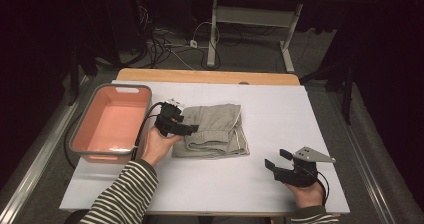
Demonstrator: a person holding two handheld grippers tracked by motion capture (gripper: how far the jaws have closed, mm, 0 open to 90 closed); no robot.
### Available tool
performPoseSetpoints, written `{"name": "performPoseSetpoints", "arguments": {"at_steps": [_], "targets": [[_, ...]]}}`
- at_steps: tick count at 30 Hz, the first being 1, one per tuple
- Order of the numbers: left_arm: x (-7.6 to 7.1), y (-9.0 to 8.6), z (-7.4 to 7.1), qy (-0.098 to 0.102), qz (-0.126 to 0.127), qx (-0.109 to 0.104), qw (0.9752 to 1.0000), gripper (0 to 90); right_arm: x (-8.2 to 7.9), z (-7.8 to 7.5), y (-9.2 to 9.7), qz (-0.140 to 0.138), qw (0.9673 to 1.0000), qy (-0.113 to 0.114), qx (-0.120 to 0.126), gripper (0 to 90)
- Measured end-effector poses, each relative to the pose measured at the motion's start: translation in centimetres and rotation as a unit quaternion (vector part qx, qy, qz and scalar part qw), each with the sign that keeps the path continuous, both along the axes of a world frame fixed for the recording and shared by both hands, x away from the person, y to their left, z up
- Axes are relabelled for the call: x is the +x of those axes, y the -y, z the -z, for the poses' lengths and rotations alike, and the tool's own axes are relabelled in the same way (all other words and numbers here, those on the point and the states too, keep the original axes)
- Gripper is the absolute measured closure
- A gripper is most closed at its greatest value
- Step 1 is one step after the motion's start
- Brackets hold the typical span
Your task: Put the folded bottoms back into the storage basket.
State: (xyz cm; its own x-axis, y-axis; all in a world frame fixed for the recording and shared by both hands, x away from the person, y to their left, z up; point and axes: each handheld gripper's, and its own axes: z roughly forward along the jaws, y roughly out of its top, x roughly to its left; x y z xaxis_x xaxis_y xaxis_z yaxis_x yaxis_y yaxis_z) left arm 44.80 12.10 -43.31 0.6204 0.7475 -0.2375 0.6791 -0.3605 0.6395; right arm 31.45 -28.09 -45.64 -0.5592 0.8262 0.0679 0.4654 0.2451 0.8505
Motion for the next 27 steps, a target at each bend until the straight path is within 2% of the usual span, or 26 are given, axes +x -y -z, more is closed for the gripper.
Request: {"name": "performPoseSetpoints", "arguments": {"at_steps": [10, 18, 27], "targets": [[2.8, 0.2, 1.4, -0.035, -0.022, 0.019, 0.9989, 15.2, 0.0, 0.0, 0.0, -0.004, 1.0000, 0.000, 0.001, 29.1], [4.0, -0.4, 2.1, -0.048, -0.047, 0.013, 0.9977, 13.4, 0.0, 0.0, 0.0, -0.005, 1.0000, -0.001, 0.002, 29.1], [5.4, -0.1, 2.2, -0.068, -0.046, 0.021, 0.9964, 11.1, 0.0, 0.0, 0.0, -0.005, 1.0000, -0.001, 0.002, 29.3]]}}
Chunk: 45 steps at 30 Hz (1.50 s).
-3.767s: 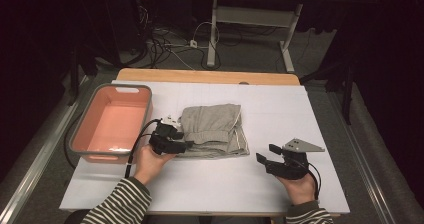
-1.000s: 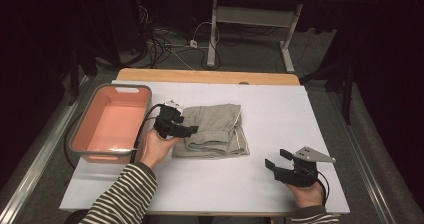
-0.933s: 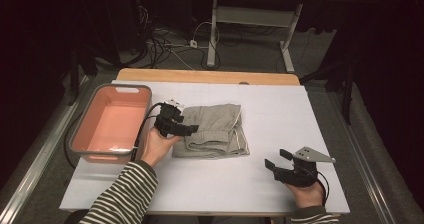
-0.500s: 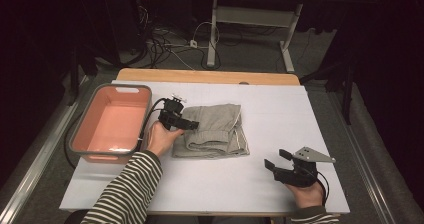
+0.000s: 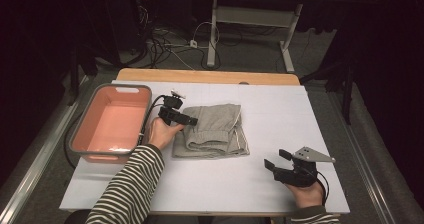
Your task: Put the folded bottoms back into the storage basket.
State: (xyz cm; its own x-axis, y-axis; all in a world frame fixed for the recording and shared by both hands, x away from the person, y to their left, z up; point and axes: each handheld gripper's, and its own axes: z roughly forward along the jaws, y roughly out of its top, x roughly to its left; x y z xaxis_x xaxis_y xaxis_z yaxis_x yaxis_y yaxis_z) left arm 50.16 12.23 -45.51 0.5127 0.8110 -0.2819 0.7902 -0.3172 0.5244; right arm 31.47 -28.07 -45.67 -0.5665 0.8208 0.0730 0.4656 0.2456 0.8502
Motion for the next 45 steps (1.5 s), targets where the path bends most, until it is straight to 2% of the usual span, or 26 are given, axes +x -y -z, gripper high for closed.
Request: {"name": "performPoseSetpoints", "arguments": {"at_steps": [2, 5, 10, 14, 19, 27, 31, 33, 37, 42, 45], "targets": [[0.5, -0.1, 0.2, -0.018, 0.002, -0.004, 0.9998, 11.1, -0.1, -0.1, 0.0, 0.000, 1.0000, 0.005, 0.000, 29.5], [1.0, -0.3, 0.5, -0.029, -0.002, -0.003, 0.9996, 9.7, -0.1, -0.1, -0.1, 0.000, 1.0000, 0.007, -0.001, 29.6], [1.2, -0.1, 0.6, -0.029, 0.000, -0.005, 0.9996, 9.4, -0.1, -0.1, -0.1, -0.001, 1.0000, 0.006, -0.003, 29.7], [1.1, 0.2, 0.6, -0.042, 0.016, -0.035, 0.9984, 12.6, -0.1, -0.1, -0.2, -0.003, 1.0000, 0.005, -0.005, 30.0], [0.9, 1.0, 0.6, -0.040, 0.028, -0.034, 0.9982, 12.6, -0.1, 0.0, -0.3, -0.005, 0.9999, 0.005, -0.008, 30.0], [0.8, 2.3, 0.5, -0.041, 0.050, -0.020, 0.9977, 12.6, -0.1, 0.0, -0.4, -0.009, 0.9999, 0.005, -0.012, 30.0], [0.7, 2.5, 0.5, -0.051, 0.056, -0.038, 0.9964, 12.5, 0.0, 0.1, -0.5, -0.010, 0.9999, 0.003, -0.013, 30.1], [0.6, 2.9, 0.5, -0.049, 0.062, -0.030, 0.9964, 12.6, 0.0, 0.1, -0.5, -0.011, 0.9999, 0.003, -0.013, 30.2], [0.4, 3.8, 0.4, -0.040, 0.074, -0.001, 0.9965, 14.6, 0.0, 0.1, -0.6, -0.012, 0.9998, 0.002, -0.015, 30.3], [0.2, 4.5, 0.2, -0.042, 0.077, 0.009, 0.9961, 20.2, 0.1, 0.1, -0.6, -0.009, 0.9999, 0.001, -0.013, 30.4], [0.0, 4.8, 0.1, -0.037, 0.083, 0.021, 0.9956, 26.7, 0.1, 0.1, -0.7, -0.008, 0.9999, 0.001, -0.010, 30.5]]}}
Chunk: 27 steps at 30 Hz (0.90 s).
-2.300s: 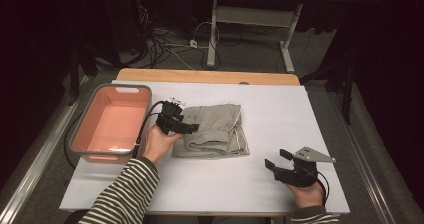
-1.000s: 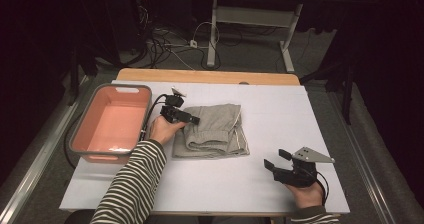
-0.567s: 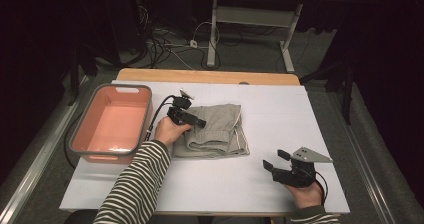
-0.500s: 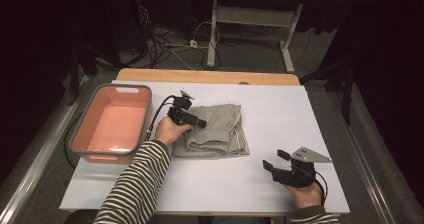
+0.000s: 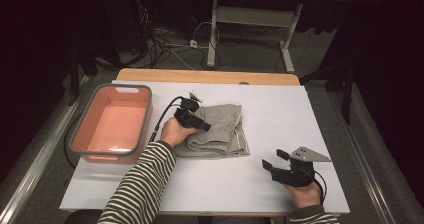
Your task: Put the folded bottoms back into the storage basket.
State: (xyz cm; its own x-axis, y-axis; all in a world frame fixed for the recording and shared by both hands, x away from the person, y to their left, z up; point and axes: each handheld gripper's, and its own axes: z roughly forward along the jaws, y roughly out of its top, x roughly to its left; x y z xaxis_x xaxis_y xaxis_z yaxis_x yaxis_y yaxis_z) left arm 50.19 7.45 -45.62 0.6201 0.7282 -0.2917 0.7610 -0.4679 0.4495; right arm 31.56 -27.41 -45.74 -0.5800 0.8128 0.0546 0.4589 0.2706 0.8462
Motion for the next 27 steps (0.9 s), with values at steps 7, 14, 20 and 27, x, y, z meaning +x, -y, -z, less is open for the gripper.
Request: {"name": "performPoseSetpoints", "arguments": {"at_steps": [7, 14, 20, 27], "targets": [[-0.6, 0.7, -0.1, 0.007, 0.005, 0.010, 0.9999, 52.4, 0.1, 0.1, -0.1, -0.002, 1.0000, -0.001, 0.000, 30.7], [-0.1, 0.1, 0.1, -0.017, 0.000, -0.022, 0.9996, 64.5, 0.0, 0.0, 0.1, -0.002, 1.0000, -0.001, 0.003, 30.8], [-0.2, 0.1, -0.1, -0.006, 0.001, -0.016, 0.9998, 65.9, -0.1, 0.0, 0.2, -0.002, 1.0000, 0.001, 0.003, 30.8], [-0.5, -0.1, -1.0, 0.012, 0.006, -0.018, 0.9998, 66.7, 0.0, 0.0, 0.4, 0.000, 1.0000, 0.000, 0.006, 30.8]]}}
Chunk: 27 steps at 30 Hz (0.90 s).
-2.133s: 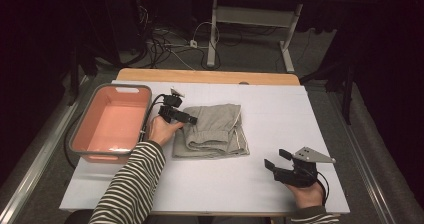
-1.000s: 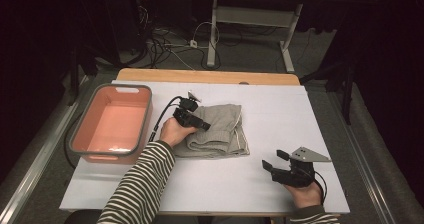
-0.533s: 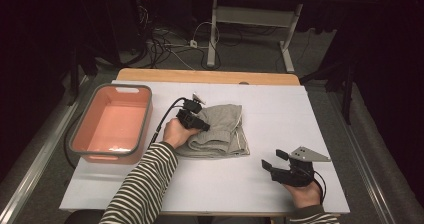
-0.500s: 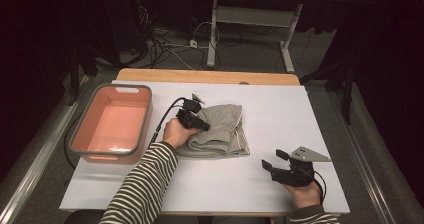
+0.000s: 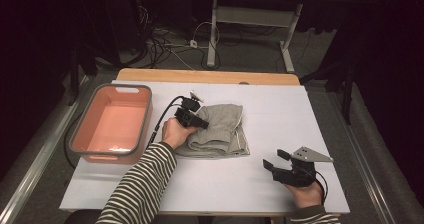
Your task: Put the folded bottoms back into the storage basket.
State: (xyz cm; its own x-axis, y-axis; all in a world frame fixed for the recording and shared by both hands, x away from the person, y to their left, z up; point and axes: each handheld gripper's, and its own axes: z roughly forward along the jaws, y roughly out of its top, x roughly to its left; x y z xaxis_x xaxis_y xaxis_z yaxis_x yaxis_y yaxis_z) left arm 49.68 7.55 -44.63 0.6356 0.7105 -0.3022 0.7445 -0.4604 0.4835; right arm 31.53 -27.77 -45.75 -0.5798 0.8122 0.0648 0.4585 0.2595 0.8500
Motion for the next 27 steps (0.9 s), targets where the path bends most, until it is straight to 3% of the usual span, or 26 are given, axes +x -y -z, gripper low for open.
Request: {"name": "performPoseSetpoints", "arguments": {"at_steps": [7, 21, 27], "targets": [[-0.7, -0.2, -1.6, 0.020, 0.006, -0.010, 0.9997, 67.0, -0.1, 0.0, 0.0, -0.001, 1.0000, 0.002, 0.000, 30.8], [-1.6, -0.9, -3.9, 0.028, 0.015, -0.024, 0.9992, 67.7, -0.1, -0.1, -0.1, -0.002, 1.0000, 0.003, -0.001, 30.8], [-2.1, -1.3, -4.9, 0.037, 0.020, -0.020, 0.9989, 67.7, -0.1, 0.0, -0.1, -0.003, 1.0000, 0.002, -0.003, 30.8]]}}
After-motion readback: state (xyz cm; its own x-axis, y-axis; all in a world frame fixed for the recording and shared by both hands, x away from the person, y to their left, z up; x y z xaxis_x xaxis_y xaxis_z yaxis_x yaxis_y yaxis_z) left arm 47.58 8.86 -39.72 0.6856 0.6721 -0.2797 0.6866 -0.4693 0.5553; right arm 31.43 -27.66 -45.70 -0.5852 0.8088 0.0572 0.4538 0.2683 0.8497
